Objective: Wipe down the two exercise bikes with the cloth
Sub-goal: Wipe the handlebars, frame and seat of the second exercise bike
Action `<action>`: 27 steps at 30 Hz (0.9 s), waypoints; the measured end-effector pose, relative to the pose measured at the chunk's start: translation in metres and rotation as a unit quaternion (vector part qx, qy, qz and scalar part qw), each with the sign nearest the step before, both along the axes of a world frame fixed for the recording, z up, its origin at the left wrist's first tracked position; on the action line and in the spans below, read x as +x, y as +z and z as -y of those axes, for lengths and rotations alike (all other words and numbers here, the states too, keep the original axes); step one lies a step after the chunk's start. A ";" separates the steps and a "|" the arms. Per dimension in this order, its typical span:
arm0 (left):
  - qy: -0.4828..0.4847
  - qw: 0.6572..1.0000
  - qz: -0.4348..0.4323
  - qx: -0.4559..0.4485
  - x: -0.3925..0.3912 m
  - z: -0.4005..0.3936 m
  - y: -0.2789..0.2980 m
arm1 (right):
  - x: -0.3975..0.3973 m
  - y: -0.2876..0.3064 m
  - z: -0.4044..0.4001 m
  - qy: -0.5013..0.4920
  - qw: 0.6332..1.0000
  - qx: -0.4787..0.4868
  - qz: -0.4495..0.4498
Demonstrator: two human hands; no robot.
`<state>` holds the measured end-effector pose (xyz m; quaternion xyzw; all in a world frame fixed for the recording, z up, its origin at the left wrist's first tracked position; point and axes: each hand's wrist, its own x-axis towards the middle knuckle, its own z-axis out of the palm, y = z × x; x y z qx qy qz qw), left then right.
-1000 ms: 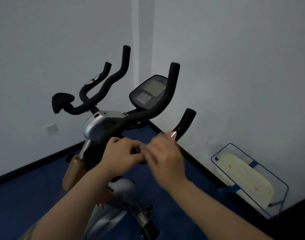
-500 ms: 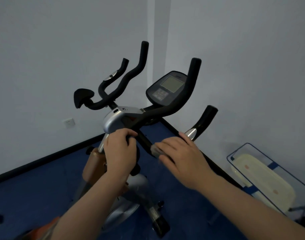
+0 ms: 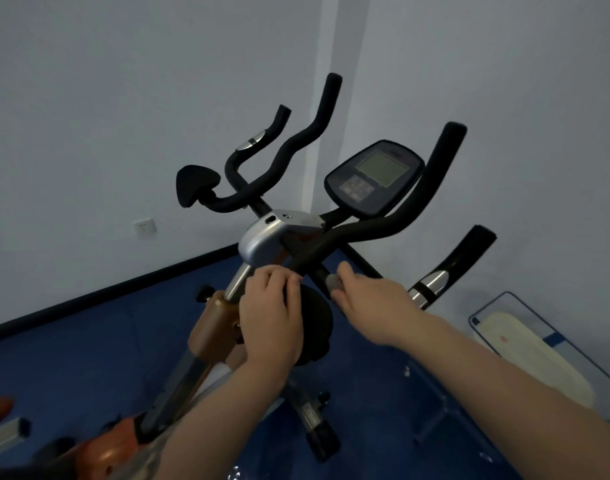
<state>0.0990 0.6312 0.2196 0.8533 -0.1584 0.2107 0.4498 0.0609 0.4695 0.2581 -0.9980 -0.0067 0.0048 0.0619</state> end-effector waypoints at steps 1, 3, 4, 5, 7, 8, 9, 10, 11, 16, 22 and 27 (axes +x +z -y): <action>-0.004 1.000 0.002 -0.015 0.001 0.000 0.000 | 0.011 0.003 -0.003 -0.011 1.000 0.023 -0.014; -0.007 0.999 0.001 -0.046 0.001 -0.001 -0.003 | 0.032 0.008 -0.010 -0.042 0.994 0.096 -0.006; -0.008 0.998 -0.006 -0.063 0.000 -0.001 -0.004 | 0.036 0.007 -0.012 -0.045 0.992 0.117 0.015; -0.007 0.997 -0.017 -0.080 -0.001 -0.001 -0.005 | 0.034 0.004 -0.013 -0.030 0.993 0.108 0.034; -0.004 0.993 -0.047 -0.111 -0.001 -0.001 -0.007 | 0.014 0.000 -0.007 0.025 0.997 0.049 0.049; -0.006 0.991 -0.058 -0.121 -0.001 -0.001 -0.008 | 0.001 -0.003 -0.003 0.058 0.997 0.012 0.054; -0.010 0.990 -0.064 -0.125 0.000 -0.001 -0.009 | -0.010 -0.004 0.001 0.078 0.995 -0.013 0.060; -0.012 0.990 -0.063 -0.122 0.000 -0.002 -0.008 | -0.016 -0.004 0.002 0.079 0.994 -0.028 0.072; -0.014 0.992 -0.059 -0.109 0.000 -0.002 -0.006 | -0.019 -0.005 -0.001 0.062 0.993 -0.037 0.093; -0.085 0.996 -0.017 0.024 0.001 -0.009 0.013 | -0.035 -0.028 -0.026 -0.011 0.968 -0.042 0.249; -0.282 0.957 -0.043 0.063 0.020 0.024 0.056 | -0.056 -0.018 0.017 -0.189 0.872 0.052 0.449; -0.308 0.934 -0.048 0.175 0.005 0.059 0.044 | -0.039 -0.035 -0.039 -0.377 0.704 0.375 0.471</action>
